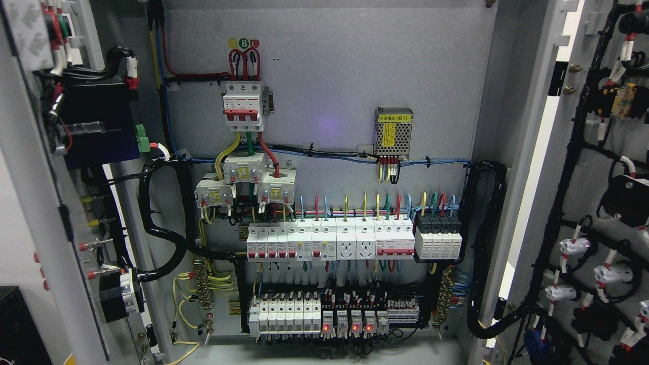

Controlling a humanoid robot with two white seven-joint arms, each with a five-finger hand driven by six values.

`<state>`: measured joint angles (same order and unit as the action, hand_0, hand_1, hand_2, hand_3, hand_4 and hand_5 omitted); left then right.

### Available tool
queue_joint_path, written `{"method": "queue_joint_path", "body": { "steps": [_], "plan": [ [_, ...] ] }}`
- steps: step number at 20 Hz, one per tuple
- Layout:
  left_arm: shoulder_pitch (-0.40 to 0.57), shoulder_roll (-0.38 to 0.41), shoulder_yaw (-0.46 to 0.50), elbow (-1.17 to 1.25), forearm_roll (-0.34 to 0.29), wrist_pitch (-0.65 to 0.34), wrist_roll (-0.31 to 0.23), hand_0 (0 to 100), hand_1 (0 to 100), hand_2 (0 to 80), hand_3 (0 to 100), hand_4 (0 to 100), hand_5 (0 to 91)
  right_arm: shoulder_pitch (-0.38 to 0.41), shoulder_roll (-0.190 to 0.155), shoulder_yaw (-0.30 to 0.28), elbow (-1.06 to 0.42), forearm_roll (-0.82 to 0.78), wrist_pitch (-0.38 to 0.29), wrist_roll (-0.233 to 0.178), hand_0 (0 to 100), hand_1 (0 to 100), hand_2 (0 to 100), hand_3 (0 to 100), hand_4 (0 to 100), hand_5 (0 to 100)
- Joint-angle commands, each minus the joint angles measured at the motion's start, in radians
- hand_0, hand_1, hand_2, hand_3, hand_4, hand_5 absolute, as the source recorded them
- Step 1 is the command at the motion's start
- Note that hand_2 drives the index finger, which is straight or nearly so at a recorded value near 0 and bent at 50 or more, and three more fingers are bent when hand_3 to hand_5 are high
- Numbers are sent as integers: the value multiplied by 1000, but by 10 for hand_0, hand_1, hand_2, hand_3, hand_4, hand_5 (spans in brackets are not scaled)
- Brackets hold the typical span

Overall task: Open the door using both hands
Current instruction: 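Withdraw the right hand down away from the opened door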

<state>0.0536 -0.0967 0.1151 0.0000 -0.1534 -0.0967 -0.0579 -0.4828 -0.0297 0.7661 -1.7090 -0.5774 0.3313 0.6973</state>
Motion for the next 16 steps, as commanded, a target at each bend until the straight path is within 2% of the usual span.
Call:
{"method": "queue_joint_path", "body": {
  "steps": [1, 3, 8, 14, 16],
  "plan": [
    [0, 0, 0, -6, 0, 0, 0, 0, 0, 0, 0, 0, 0, 0, 106, 68, 63, 16, 6, -1, 0, 0, 0, 0, 0, 0],
    [0, 0, 0, -6, 0, 0, 0, 0, 0, 0, 0, 0, 0, -3, 122, 64, 81, 17, 6, -1, 0, 0, 0, 0, 0, 0],
    [0, 0, 0, -6, 0, 0, 0, 0, 0, 0, 0, 0, 0, -5, 122, 35, 94, 16, 6, -1, 0, 0, 0, 0, 0, 0],
    [0, 0, 0, -6, 0, 0, 0, 0, 0, 0, 0, 0, 0, 0, 122, -51, 100, 16, 6, 1, 0, 0, 0, 0, 0, 0],
    [0, 0, 0, -6, 0, 0, 0, 0, 0, 0, 0, 0, 0, 4, 110, -92, 103, 14, 6, -1, 0, 0, 0, 0, 0, 0]
  ]
}}
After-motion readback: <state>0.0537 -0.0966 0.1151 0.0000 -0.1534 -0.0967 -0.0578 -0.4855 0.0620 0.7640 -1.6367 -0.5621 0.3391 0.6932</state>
